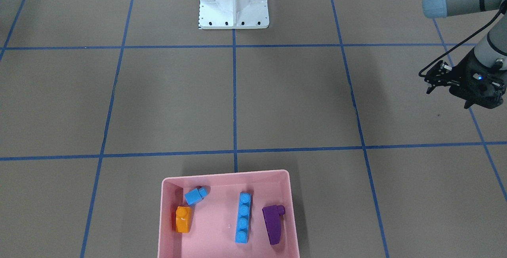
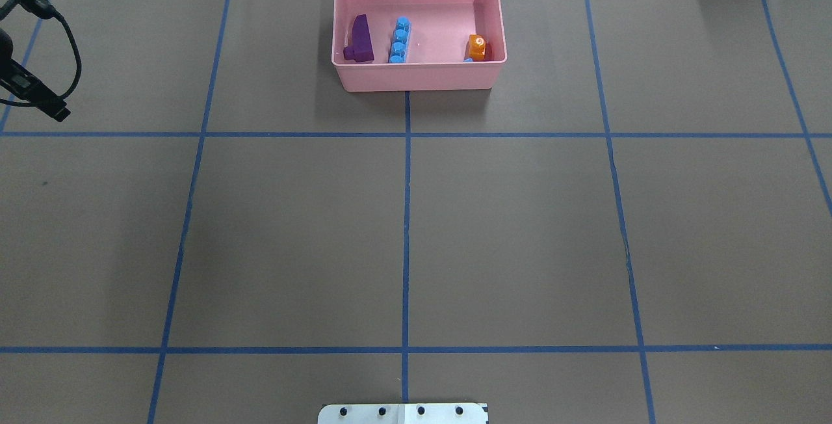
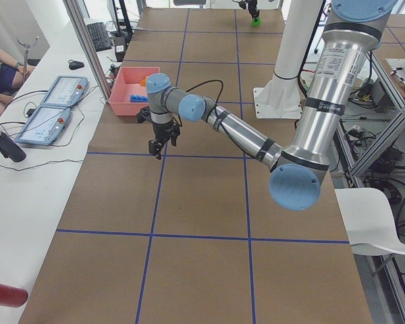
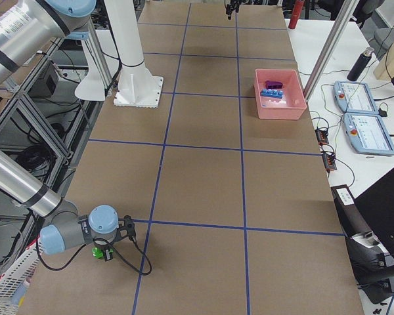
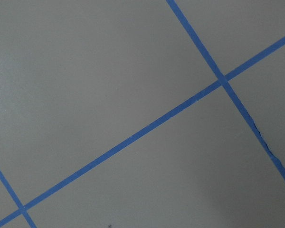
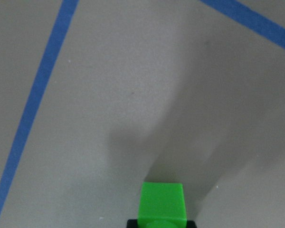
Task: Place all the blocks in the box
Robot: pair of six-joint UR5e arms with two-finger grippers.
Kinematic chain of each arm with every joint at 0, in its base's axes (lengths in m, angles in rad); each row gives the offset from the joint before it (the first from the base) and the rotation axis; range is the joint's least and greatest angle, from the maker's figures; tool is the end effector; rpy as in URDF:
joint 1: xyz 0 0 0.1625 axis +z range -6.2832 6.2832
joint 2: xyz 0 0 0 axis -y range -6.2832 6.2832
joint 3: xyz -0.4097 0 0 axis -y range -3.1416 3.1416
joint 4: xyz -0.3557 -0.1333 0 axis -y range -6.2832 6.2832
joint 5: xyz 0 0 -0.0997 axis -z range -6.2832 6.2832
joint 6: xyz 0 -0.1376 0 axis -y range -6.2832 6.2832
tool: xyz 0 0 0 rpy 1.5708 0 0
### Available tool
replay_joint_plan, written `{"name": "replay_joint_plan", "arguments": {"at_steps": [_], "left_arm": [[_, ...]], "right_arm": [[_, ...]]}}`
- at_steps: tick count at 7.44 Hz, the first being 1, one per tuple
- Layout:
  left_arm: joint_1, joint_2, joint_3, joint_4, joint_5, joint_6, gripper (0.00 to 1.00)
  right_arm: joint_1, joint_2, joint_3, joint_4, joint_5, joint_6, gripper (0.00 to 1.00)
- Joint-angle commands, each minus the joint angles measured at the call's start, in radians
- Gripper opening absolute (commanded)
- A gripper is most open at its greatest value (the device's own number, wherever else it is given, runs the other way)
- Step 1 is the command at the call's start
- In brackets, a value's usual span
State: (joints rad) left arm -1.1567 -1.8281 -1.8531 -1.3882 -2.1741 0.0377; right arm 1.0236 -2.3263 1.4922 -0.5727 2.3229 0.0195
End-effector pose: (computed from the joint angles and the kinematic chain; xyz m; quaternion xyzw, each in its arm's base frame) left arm 0.1677 -0.5188 0.4473 0.1118 0.3189 0.2619 0.9040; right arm -0.0043 -0.0826 0.8071 -0.0292 -0.3727 -0.2708 0.8871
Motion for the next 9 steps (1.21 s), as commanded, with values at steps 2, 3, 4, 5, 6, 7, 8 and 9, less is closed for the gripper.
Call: {"name": "replay_joint_plan", "arguments": {"at_steps": [2,3,4,5,6,7,8,9], "left_arm": [[-0.001,0.001,0.0,0.0,-0.012,-0.004,1.0],[-0.001,0.001,0.002,0.0,-0.012,-0.004,1.0],[-0.001,0.001,0.0,0.0,-0.013,-0.007,1.0],[-0.003,0.001,0.0,0.0,-0.013,-0.007,1.0],[-0.009,0.001,0.0,0.0,-0.013,-0.01,1.0],[-0.026,0.004,0.002,0.0,-0.032,-0.039,1.0],[-0.05,0.01,0.002,0.002,-0.036,-0.103,1.0],[-0.092,0.054,0.002,0.0,-0.035,-0.125,1.0]], "right_arm": [[0.019,-0.028,0.169,0.001,-0.046,-0.001,0.0],[0.062,-0.025,0.195,-0.012,-0.03,0.0,0.0],[0.091,-0.009,0.216,-0.032,-0.002,0.013,0.0],[0.151,0.048,0.285,-0.174,0.039,0.013,0.0],[0.221,0.132,0.365,-0.367,0.056,0.013,0.0],[0.24,0.231,0.411,-0.535,0.058,0.013,0.0],[0.274,0.345,0.451,-0.706,0.058,0.013,0.0],[0.297,0.473,0.477,-0.883,0.055,0.013,0.0]]}}
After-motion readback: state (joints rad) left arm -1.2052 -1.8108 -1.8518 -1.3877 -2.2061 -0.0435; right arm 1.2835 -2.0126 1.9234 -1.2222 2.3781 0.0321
